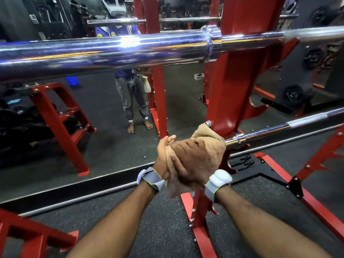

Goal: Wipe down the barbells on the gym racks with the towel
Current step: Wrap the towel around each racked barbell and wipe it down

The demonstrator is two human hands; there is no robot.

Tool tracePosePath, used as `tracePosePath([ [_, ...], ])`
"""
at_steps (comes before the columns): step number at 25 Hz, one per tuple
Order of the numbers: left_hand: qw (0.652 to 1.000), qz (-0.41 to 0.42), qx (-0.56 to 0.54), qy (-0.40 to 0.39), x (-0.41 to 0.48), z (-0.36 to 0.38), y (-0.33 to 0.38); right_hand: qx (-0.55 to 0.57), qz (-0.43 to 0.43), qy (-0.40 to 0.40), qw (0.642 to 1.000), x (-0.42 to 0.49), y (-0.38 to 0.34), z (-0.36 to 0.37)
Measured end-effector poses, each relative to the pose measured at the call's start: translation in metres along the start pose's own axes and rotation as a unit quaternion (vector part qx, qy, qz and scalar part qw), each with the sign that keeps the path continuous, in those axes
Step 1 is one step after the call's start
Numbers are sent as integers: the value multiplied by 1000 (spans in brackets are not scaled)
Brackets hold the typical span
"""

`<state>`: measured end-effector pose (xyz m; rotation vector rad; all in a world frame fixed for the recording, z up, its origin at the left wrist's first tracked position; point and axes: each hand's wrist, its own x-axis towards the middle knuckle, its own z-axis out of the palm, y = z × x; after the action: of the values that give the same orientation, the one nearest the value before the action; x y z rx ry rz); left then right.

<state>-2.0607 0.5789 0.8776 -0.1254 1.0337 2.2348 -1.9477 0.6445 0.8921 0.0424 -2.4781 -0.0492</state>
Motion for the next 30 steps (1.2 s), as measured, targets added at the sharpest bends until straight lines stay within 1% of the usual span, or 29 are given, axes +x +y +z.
tracePosePath([
  [1,1000,8,24,6,0,-3,-2,-8,-36,-7,999,-2,17,-6],
  [2,999,17,42,10,-2,-5,-4,-16,-40,-8,999,-3,33,-11],
  [3,998,25,53,19,-3,-5,-5,-19,-13,-11,1000,-1,40,-13],
  [5,998,26,43,28,-4,-2,-3,-24,83,-9,996,5,25,-9],
  [6,999,16,24,24,-5,1,0,-28,112,-6,993,5,7,-2],
  [7,1000,4,9,22,-5,3,2,-22,117,-2,993,2,-11,4],
  [8,1000,-5,-5,14,-7,5,3,-15,99,2,995,-2,-20,9],
  [10,999,-14,-29,1,-9,5,1,-12,44,-17,999,-8,-13,2],
  [11,999,-14,-28,4,-7,3,1,-10,14,-45,999,-6,-5,-4],
  [12,1000,-16,-26,2,-4,1,2,-2,1,-101,995,1,3,-8],
  [13,999,-20,-27,8,-3,1,3,12,6,-167,986,11,7,-13],
  [15,999,-25,-29,6,-3,2,2,64,35,-332,941,35,18,-13],
  [16,999,-26,-28,-1,-8,4,3,69,37,-383,920,44,21,-12],
  [18,998,-33,-42,-26,-17,8,7,45,20,-407,912,53,19,-12],
  [19,997,-43,-46,-40,-22,10,8,34,19,-410,911,53,16,-13],
  [20,996,-47,-49,-63,-24,10,8,16,16,-391,920,51,13,-13],
  [21,995,-43,-46,-73,-23,9,6,4,7,-336,942,46,9,-8],
  [22,994,-35,-62,-85,-19,6,4,-15,1,-263,965,42,3,-5],
  [23,995,-30,-64,-77,-15,3,0,-30,-1,-205,978,37,-2,-5],
  [24,996,-26,-52,-73,-11,0,-1,-46,0,-168,985,33,-1,0],
  [25,998,-23,-24,-56,-6,-3,-1,-55,-6,-137,989,32,-1,0],
  [26,999,-15,1,-47,-2,-5,-1,-46,2,-140,989,29,3,0],
  [28,993,27,109,-31,4,-10,0,-19,13,-146,989,21,13,-5],
  [29,982,63,180,-18,2,-12,3,3,15,-137,990,15,23,-4],
  [30,965,108,238,-23,2,-12,4,33,24,-128,991,8,37,-8],
])
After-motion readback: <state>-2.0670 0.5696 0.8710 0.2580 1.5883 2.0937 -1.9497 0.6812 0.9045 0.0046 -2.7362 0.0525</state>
